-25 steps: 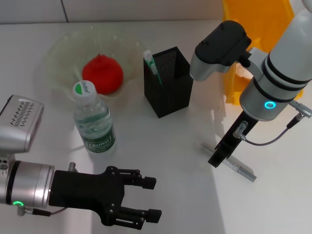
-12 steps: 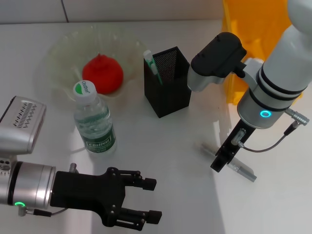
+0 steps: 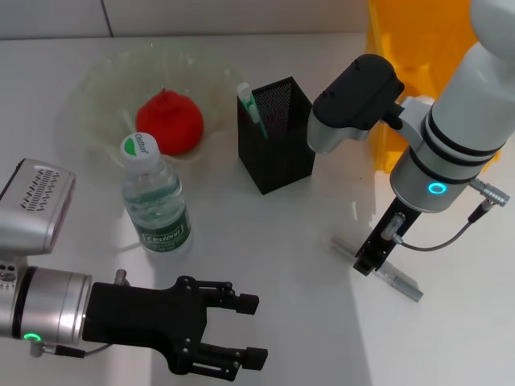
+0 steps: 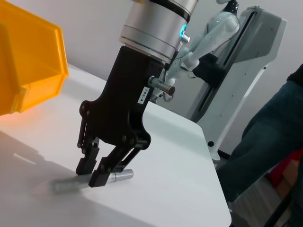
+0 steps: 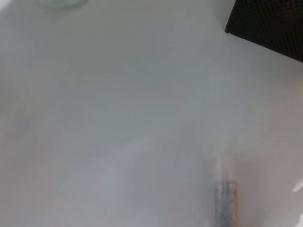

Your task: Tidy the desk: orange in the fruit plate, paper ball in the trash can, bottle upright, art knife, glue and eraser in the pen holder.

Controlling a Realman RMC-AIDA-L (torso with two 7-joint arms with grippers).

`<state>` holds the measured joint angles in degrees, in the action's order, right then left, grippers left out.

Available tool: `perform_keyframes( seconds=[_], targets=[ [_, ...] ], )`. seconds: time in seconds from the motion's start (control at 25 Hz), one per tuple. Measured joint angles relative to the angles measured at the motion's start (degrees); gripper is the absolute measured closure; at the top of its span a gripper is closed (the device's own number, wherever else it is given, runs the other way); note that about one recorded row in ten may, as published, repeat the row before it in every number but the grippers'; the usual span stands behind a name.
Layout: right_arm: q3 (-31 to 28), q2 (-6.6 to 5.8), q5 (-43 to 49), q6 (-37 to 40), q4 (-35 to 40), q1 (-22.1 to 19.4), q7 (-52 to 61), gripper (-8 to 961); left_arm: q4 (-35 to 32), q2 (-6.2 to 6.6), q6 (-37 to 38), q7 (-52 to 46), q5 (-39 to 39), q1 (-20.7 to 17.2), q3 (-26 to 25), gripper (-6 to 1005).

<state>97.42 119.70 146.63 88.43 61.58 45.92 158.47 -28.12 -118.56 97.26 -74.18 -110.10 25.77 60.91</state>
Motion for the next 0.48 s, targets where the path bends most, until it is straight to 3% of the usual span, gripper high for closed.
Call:
perform_keyframes(
  seconds=[0.2,0.48],
  targets=[
    [0.06,-0.04,0.06,0.08,-0.15,0.04,-0.08,712,0.0,0.0,0.01,0.11,0.04,0.04,0.0,226],
    [0.56,-0.07,1.42,0.22,-0.11,0.13,0.01,785,0.0,0.0,0.04,0.59,0.07,0.07,0.0,226]
  ],
)
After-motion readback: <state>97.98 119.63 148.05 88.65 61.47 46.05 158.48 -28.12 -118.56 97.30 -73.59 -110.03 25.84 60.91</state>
